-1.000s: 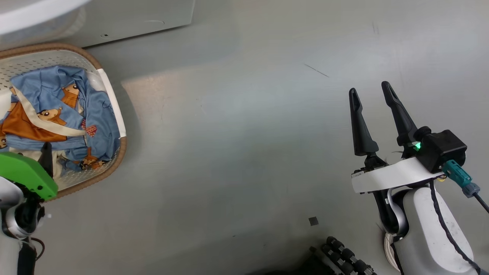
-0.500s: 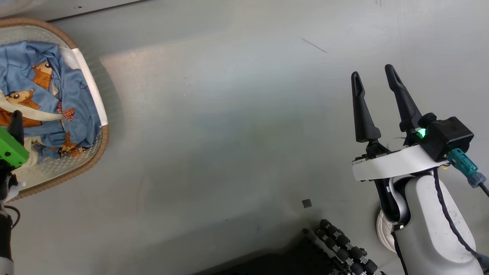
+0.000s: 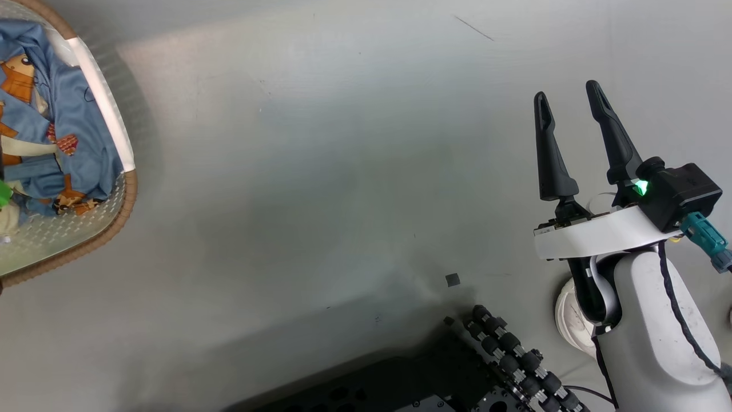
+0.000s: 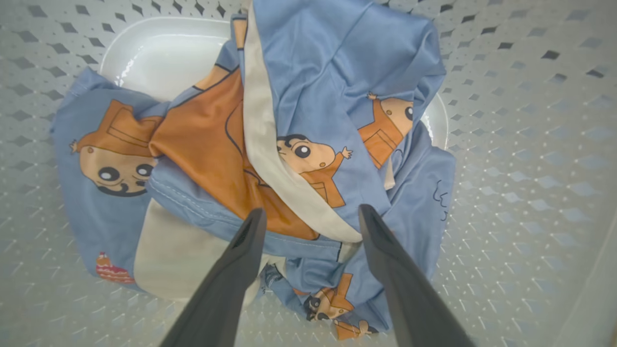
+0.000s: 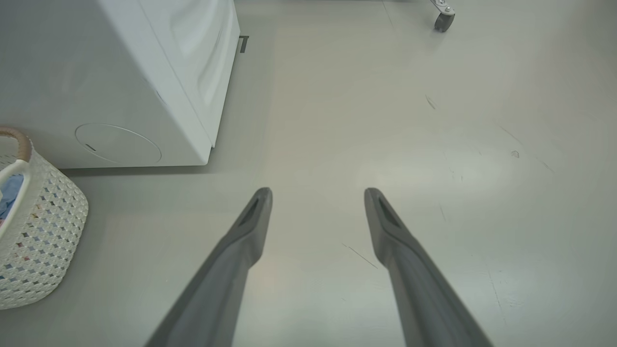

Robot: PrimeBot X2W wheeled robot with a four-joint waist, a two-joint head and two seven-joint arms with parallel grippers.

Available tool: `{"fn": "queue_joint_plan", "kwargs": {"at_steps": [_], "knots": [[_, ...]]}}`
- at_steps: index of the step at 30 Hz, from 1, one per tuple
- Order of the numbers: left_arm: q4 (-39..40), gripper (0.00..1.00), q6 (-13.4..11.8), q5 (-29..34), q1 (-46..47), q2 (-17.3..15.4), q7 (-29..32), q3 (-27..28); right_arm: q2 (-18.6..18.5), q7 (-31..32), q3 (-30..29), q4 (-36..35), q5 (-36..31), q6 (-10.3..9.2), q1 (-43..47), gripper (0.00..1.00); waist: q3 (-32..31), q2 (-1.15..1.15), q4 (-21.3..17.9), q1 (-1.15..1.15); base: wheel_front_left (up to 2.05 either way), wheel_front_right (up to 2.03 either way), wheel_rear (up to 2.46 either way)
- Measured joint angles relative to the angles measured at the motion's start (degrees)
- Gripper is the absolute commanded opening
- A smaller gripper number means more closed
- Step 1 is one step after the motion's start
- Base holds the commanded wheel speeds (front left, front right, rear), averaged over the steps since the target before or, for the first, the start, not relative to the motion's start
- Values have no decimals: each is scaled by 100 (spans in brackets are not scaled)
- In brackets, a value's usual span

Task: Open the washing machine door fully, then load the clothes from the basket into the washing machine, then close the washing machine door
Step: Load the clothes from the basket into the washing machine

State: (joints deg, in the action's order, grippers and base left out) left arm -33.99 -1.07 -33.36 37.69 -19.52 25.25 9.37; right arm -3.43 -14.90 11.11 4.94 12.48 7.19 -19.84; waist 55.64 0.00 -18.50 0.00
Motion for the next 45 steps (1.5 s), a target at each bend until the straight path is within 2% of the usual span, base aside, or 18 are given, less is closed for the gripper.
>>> {"fn": "queue_joint_plan", "kwargs": {"at_steps": [17,22,45], "knots": [[-453,100,-4,1,487,-141,-19,0,11,0,32,-99,-60,0,-74,100,443,0,-25,0,0,0,0],[-631,100,238,16,630,-250,-27,-109,15,0,43,-120,-110,0,-71,100,517,0,-34,0,0,0,0],[-1202,100,153,163,1070,43,-321,-336,-115,0,-177,-285,-164,0,307,100,582,0,80,0,0,0,0]]}}
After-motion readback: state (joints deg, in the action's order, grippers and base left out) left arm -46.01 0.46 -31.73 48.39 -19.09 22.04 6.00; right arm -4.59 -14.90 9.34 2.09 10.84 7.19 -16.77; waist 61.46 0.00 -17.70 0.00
